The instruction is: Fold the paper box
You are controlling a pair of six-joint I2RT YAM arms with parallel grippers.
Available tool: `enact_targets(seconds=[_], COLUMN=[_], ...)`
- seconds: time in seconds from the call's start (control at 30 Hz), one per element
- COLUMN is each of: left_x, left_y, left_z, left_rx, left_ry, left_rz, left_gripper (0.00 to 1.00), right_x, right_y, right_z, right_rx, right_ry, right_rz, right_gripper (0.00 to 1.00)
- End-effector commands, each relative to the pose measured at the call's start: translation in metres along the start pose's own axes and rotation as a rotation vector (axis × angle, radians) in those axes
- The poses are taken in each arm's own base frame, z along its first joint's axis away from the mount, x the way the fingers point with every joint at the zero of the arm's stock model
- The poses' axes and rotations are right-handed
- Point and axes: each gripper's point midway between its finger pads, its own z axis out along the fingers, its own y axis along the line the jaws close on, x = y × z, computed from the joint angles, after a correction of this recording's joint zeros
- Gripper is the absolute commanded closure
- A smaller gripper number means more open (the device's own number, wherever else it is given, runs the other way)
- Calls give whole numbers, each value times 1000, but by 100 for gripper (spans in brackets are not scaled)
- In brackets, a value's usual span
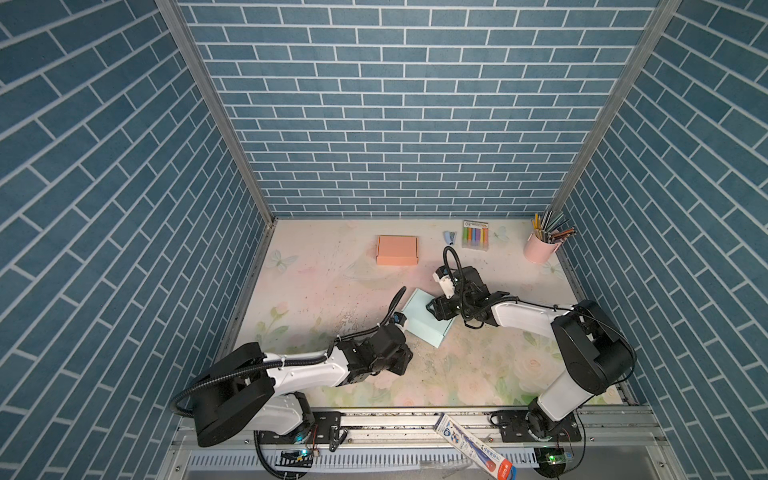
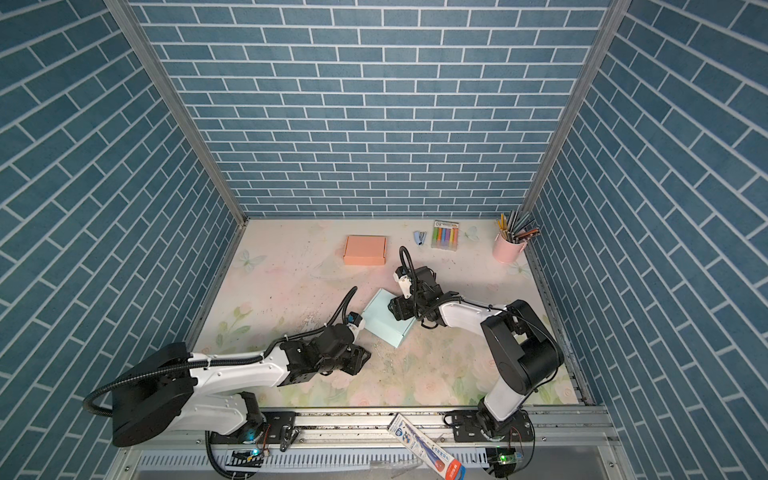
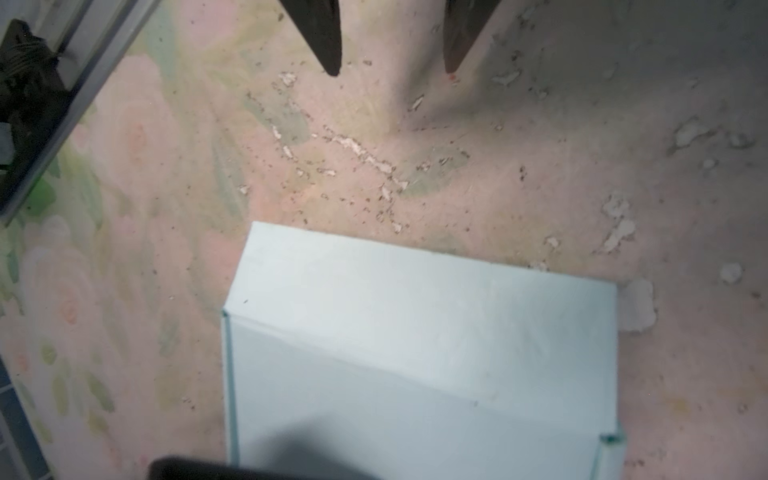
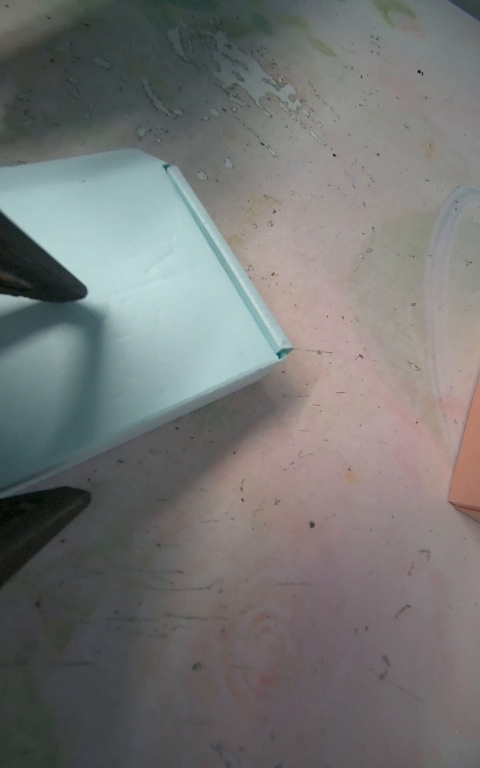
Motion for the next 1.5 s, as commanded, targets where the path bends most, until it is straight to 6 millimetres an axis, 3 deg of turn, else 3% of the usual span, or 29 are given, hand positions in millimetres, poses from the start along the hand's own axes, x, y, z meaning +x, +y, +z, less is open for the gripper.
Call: enact_targets(seconds=[0.0, 0.2, 0.4, 0.67, 0.93, 1.27, 1.47], left_x=[-32, -53, -51, -56, -65, -70, -79], left_y=[-22, -33, -29, -26, -18, -17, -12], left_z=[-3, 24, 43, 67, 76, 87, 84], left_rx=[35, 48, 43, 44, 52, 47, 45], left_ry=[-58, -78, -57, -44, -55, -61, -102], left_rz=[13, 31, 14, 16, 1, 16, 8], left_gripper=[60, 68, 75, 77, 78, 77, 67], right_x=[-6, -3, 3, 16, 44, 59, 60], right_y=[1, -3, -1, 11, 19, 38, 52], right_z=[-6, -8, -7, -2, 3, 1, -7], right_rx=[0, -45, -86, -177, -245, -344, -427], right_ry=[6, 5, 8, 36, 89, 117, 115], right_rz=[9, 57, 79, 113, 153, 182, 215], right_gripper=[28, 27, 26, 27, 27, 28, 28])
